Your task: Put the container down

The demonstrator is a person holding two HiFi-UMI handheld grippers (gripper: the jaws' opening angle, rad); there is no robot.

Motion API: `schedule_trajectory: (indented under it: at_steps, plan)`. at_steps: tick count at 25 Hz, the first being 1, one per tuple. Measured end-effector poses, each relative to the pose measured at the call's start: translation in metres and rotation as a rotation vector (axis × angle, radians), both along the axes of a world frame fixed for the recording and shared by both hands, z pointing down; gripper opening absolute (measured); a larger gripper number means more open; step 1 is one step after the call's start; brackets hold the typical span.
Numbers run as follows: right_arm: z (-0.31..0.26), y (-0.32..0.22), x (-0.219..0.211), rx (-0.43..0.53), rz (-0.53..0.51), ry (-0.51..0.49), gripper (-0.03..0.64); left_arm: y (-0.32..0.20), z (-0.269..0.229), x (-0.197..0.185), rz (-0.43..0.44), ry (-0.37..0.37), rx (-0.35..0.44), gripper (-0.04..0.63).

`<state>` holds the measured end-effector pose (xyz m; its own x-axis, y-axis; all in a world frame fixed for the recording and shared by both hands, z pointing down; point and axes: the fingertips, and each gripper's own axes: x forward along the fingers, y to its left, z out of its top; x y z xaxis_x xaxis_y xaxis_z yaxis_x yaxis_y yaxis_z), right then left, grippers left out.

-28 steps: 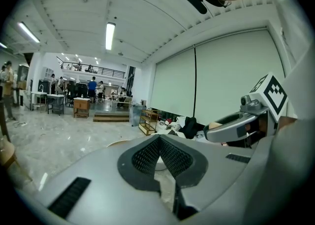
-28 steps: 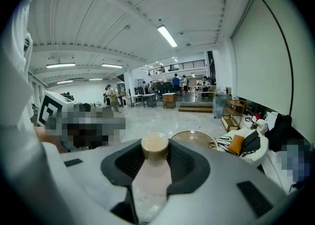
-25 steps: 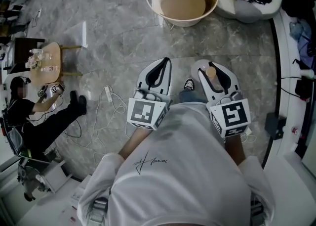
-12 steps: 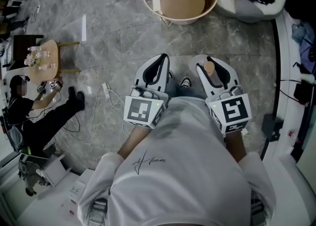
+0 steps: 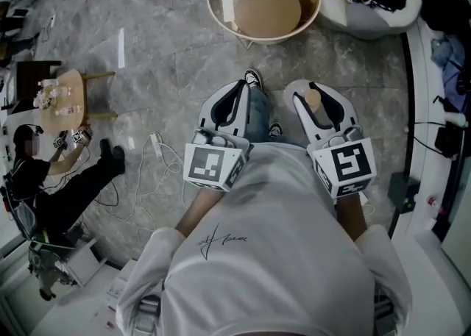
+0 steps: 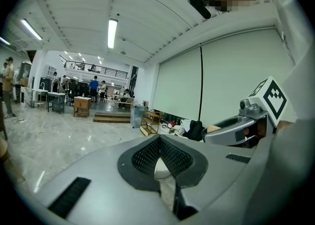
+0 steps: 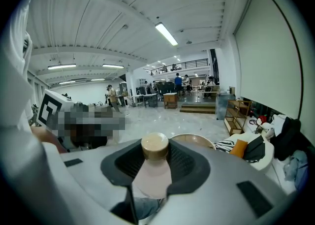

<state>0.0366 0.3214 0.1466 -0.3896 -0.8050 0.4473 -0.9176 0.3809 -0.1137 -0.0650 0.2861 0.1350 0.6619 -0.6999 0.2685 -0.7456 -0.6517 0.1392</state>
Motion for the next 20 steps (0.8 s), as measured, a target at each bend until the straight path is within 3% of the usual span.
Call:
schedule_trajectory:
  at_steps: [8,20]
  plan:
    - [-0.007,-0.054,0.006,0.016,0.019,0.011,0.143,-0.056,-0.012,0.005,0.028,0.061,0.019,0.017]
    - [-0.023,-0.155,0.0,0.022,0.032,0.021,0.143,-0.164,-0.013,-0.002,0.045,0.048,0.003,0.017]
